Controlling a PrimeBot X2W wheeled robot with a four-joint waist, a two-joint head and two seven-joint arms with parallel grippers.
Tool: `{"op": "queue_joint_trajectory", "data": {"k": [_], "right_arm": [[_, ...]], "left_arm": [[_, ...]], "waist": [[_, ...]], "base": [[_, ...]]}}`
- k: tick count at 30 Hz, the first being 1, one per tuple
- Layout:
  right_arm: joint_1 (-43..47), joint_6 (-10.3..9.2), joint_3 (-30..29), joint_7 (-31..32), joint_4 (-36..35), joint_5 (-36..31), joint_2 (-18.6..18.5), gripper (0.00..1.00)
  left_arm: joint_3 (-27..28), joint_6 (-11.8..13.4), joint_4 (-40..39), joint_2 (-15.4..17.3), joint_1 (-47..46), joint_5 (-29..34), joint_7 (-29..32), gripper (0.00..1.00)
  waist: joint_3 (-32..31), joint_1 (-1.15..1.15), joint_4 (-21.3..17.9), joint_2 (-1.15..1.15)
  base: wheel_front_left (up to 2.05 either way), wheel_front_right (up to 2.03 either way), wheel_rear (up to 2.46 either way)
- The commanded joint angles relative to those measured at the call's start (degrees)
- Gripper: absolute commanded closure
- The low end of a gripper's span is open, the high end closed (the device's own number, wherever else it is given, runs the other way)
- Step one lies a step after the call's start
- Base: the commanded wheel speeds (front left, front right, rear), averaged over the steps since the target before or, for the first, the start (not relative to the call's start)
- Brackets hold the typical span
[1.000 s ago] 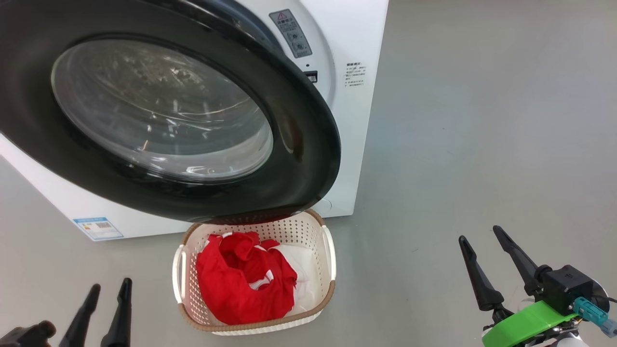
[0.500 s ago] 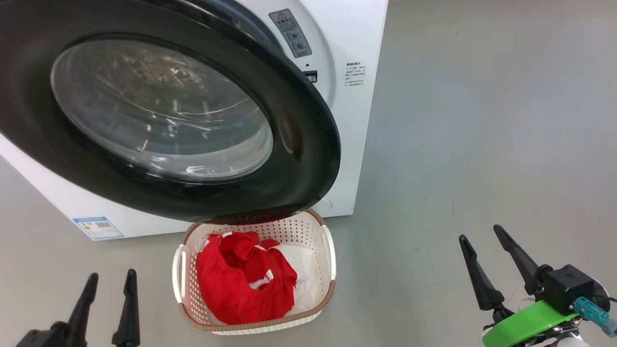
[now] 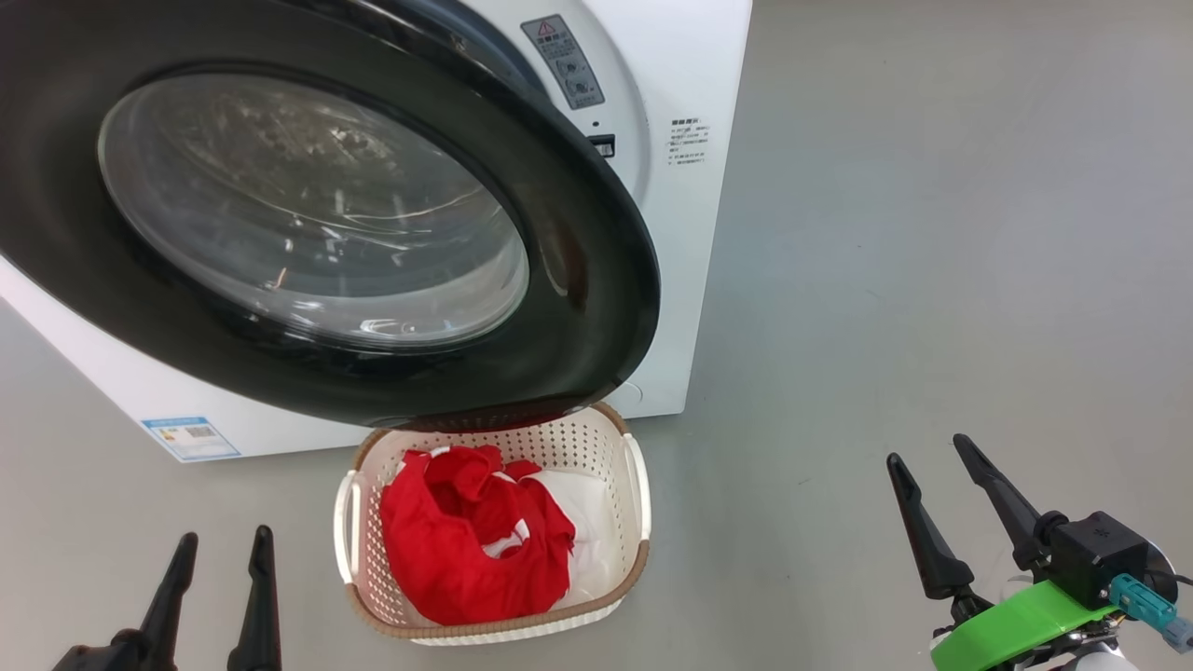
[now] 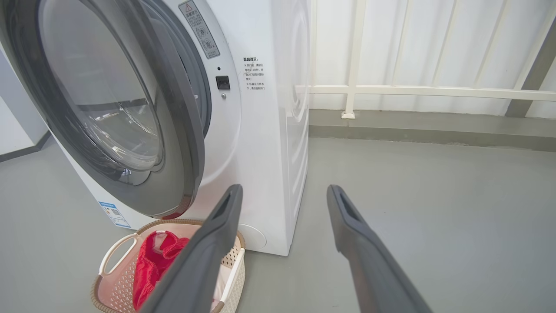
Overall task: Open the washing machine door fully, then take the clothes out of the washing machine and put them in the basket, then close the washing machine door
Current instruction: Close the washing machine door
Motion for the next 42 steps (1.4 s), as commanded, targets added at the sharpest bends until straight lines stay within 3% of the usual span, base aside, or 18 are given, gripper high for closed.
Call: {"op": "queue_joint_trajectory", "data": {"k": [1,9,10,11,13,14,22,42], "right_arm": [[-0.2,0.09,1.0,-0.3,-1.6,0.3,-0.4,0.0],[-0.7,0.09,1.4,-0.3,-1.5,0.5,-0.4,0.0],[-0.8,0.09,1.5,-0.3,-1.5,0.7,-0.4,0.34],[-1.0,0.09,1.6,-0.3,-1.5,0.8,-0.4,0.57],[-1.5,0.09,2.2,-0.3,-1.7,1.2,-0.3,0.9],[-1.9,0.09,2.4,-0.3,-1.7,1.3,-0.3,1.0],[-7.1,0.09,5.6,-0.3,-1.8,2.1,1.0,1.0],[-22.0,0.09,12.5,-0.3,3.6,3.2,2.6,1.0]], "left_arm": [[2.0,-0.2,-1.7,0.6,-0.5,0.4,-0.7,0.0],[1.7,-0.2,-1.6,0.7,-0.4,0.3,-0.7,0.0],[1.6,-0.2,-1.5,0.7,-0.5,0.3,-0.7,0.0],[1.5,-0.2,-1.5,0.7,-0.5,0.2,-0.7,0.0],[1.4,-0.2,-1.4,0.7,-0.7,0.2,-0.7,0.0],[1.3,-0.2,-1.4,0.6,-0.7,0.1,-0.7,0.0],[0.7,-0.2,-1.1,0.1,-2.1,-0.3,-0.7,0.0],[-1.9,-0.2,-2.6,-2.1,-5.9,-0.5,-0.7,0.0]], "waist": [[0.0,0.0,0.1,0.0],[0.1,0.0,0.5,0.0],[0.1,0.0,0.6,0.0],[0.1,0.0,0.7,0.0],[0.3,0.0,1.0,0.0],[0.4,0.0,1.1,0.0],[1.9,0.0,2.9,0.0],[7.2,0.0,11.5,0.0]], "base": [[0.0,0.0,0.0],[0.0,0.0,0.0],[0.0,0.0,0.0],[0.0,0.0,0.0],[0.0,0.0,0.0],[0.0,0.0,0.0],[0.0,0.0,0.0],[0.0,0.0,0.0]]}}
